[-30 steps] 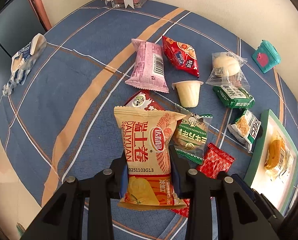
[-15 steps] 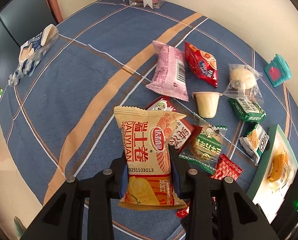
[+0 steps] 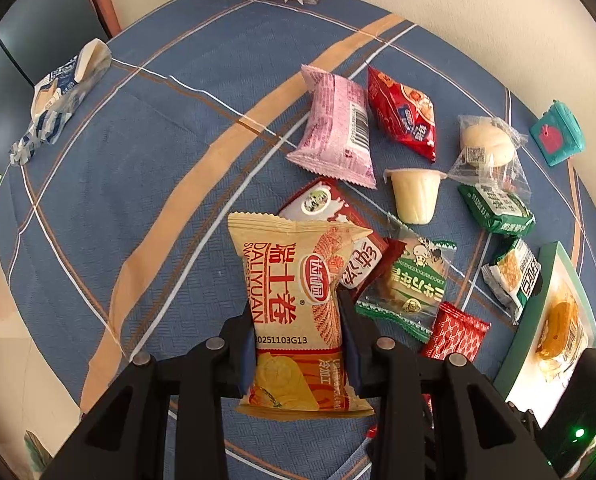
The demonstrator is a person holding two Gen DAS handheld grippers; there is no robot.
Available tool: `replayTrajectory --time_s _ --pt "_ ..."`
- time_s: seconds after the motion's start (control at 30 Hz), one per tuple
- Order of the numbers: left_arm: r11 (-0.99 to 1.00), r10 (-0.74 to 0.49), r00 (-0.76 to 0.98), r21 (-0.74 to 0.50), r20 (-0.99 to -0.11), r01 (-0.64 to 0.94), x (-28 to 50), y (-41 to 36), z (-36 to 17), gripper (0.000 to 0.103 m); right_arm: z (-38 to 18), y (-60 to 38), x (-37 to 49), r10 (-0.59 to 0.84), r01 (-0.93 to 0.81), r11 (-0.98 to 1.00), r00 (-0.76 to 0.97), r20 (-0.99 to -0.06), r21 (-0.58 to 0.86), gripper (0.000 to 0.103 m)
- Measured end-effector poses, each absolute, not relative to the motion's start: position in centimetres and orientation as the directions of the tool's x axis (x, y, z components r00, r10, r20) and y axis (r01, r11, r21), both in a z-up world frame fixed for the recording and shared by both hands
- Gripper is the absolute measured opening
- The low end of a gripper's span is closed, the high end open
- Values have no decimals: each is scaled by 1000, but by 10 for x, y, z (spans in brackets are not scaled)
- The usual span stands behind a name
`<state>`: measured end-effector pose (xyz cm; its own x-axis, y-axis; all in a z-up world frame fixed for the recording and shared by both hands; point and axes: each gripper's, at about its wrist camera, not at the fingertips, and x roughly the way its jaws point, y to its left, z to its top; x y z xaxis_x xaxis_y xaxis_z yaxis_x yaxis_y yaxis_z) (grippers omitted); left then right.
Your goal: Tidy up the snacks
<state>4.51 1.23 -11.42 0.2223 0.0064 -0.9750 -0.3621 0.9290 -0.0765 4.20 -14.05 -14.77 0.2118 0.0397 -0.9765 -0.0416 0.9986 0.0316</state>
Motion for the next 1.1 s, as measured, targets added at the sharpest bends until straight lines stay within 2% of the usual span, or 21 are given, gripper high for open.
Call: replayTrajectory --time_s 0.17,0.47,0.53,0.57,0.6,1.1 --pt "933 -7 209 -82 -978 -351 47 9 -120 37 -149 -150 41 56 -16 998 209 -976 54 81" --pt "936 -17 188 -82 -982 -342 54 8 -130 37 -149 -145 43 9 -40 999 238 -971 -1 75" --pt "936 -20 187 -85 -982 -343 56 9 -131 37 -147 -144 45 3 -38 999 246 -969 -6 65" --pt "936 -20 188 -84 -982 -342 57 10 -132 37 -145 -141 47 5 -40 999 253 -968 -5 53" --pt "936 -19 188 -83 -982 -342 58 10 -132 37 -143 -140 48 7 -44 999 260 -966 -4 50" --pt "937 -15 242 -98 -970 -334 46 3 -114 37 -113 -161 51 95 -17 995 290 -952 94 47"
